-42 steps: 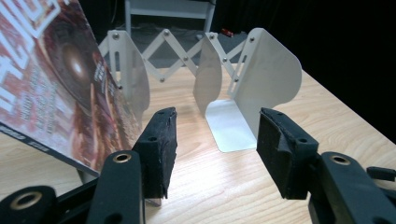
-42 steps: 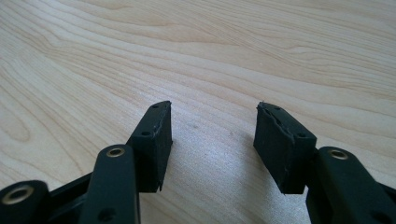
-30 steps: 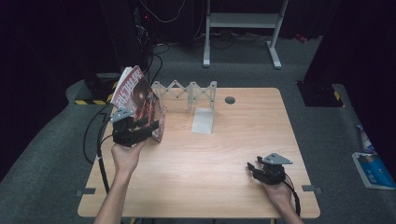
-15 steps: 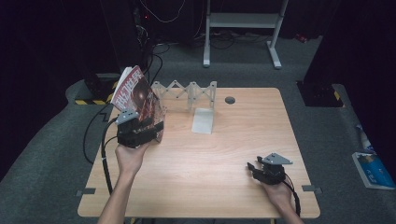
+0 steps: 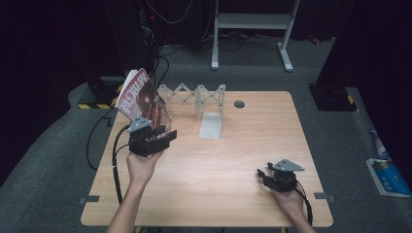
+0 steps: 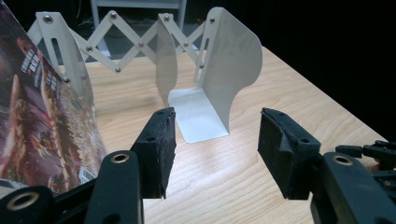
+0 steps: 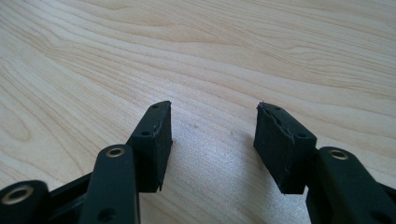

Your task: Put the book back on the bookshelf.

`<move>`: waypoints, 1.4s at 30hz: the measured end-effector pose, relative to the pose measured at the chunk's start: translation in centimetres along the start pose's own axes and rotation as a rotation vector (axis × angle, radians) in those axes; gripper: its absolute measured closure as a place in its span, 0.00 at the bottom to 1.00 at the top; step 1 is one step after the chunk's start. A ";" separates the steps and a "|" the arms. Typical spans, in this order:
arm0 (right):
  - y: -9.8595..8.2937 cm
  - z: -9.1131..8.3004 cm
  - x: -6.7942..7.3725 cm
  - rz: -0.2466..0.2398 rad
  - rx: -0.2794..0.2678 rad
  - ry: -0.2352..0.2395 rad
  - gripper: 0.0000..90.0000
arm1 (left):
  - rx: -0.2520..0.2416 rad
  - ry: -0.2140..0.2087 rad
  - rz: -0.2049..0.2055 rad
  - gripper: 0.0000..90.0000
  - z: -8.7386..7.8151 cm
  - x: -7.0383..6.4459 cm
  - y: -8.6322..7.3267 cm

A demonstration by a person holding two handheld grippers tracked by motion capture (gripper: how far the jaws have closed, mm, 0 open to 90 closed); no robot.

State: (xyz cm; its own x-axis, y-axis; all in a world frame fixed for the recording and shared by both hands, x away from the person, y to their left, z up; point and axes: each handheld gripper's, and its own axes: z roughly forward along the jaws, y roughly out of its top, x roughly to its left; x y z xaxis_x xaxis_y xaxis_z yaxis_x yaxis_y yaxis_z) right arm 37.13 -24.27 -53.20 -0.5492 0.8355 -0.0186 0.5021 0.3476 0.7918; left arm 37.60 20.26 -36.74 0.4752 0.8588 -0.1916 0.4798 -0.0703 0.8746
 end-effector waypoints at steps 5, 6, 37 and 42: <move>0.0 0.0 0.0 0.000 0.000 0.000 0.51 | 0.000 -0.010 0.001 0.51 0.1 -0.3 -0.2; 0.0 0.0 0.0 0.000 0.000 0.000 0.51 | 0.001 -0.019 0.001 0.51 0.2 -0.4 -0.3; 0.0 0.0 0.0 0.002 0.002 0.000 0.51 | 0.038 -0.101 -0.006 0.51 2.8 -2.5 -1.9; 0.0 0.0 0.0 0.001 0.002 0.000 0.51 | 0.044 -0.119 -0.015 0.53 3.3 -2.7 -2.2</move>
State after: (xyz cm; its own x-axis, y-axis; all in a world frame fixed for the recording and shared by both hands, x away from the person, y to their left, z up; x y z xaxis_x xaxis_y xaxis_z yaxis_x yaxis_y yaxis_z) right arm 37.11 -24.27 -53.19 -0.5482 0.8362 -0.0176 0.5044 0.3473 0.7906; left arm 37.67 16.41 -39.62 0.5506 0.7940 -0.2577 0.5179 -0.0828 0.8514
